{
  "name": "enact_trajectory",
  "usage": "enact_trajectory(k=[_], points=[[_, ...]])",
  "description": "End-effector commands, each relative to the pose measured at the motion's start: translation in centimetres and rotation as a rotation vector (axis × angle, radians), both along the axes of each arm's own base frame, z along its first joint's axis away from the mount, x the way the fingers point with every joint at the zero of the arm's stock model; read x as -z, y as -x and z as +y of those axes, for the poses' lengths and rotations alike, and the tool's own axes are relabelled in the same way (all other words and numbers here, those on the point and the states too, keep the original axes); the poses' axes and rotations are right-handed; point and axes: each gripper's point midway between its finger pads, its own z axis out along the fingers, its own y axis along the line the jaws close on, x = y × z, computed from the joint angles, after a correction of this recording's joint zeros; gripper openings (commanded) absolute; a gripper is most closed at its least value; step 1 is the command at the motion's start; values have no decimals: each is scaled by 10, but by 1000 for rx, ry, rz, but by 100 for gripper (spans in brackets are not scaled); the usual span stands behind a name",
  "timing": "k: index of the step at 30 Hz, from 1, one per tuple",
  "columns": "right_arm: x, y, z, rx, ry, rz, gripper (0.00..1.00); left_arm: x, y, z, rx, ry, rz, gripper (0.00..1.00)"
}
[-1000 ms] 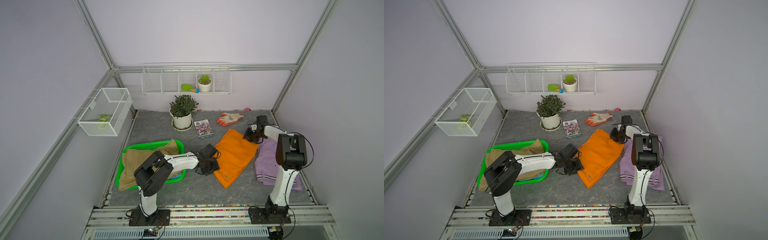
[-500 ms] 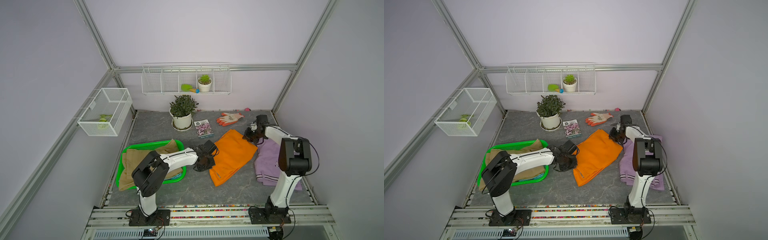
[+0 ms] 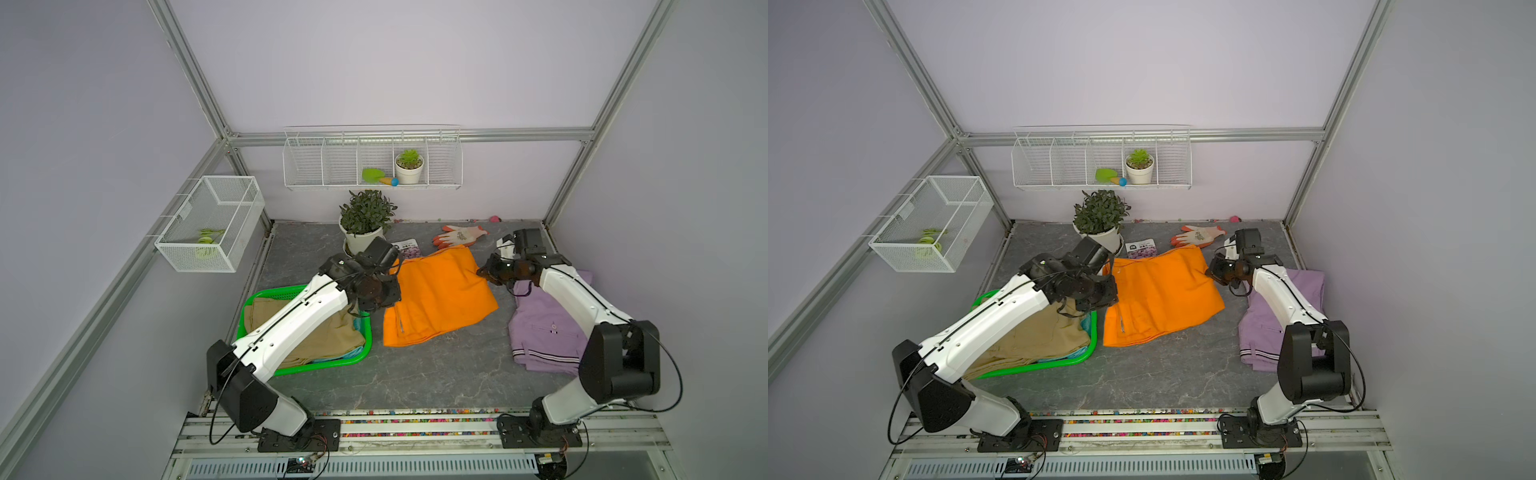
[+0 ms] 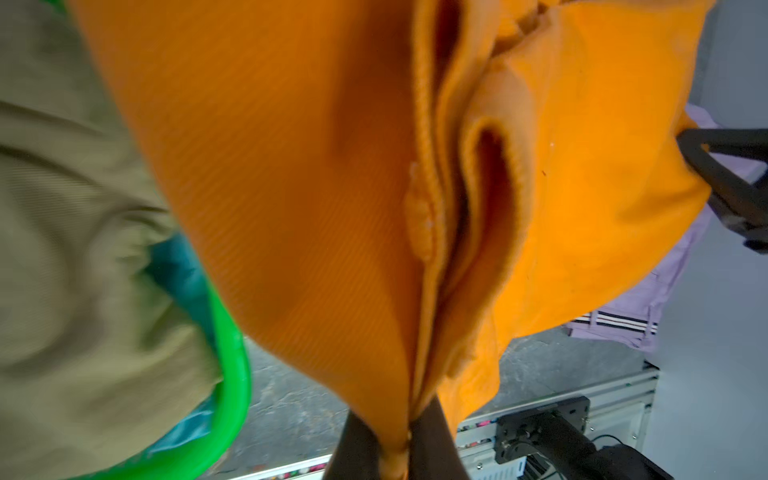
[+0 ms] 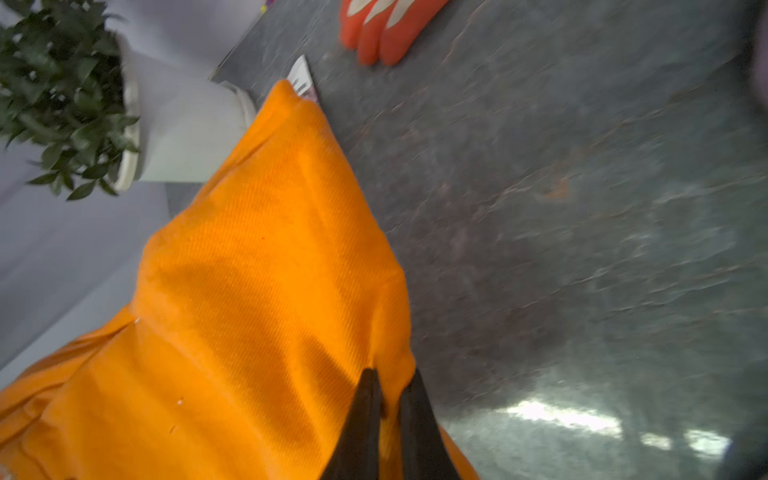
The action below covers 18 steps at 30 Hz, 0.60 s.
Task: Put the folded long pants in the basket
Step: Move the basket to the center of the board.
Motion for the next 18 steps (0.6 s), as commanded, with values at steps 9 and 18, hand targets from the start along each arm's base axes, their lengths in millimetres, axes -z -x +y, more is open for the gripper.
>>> enact_trajectory(k=[9, 18], points=[[-47, 31, 174, -143, -173, -100, 0, -26, 12, 223, -349, -365, 45, 0], [-26, 62, 302, -296, -209, -5, 0, -49, 17, 303, -613, -592, 25, 0]])
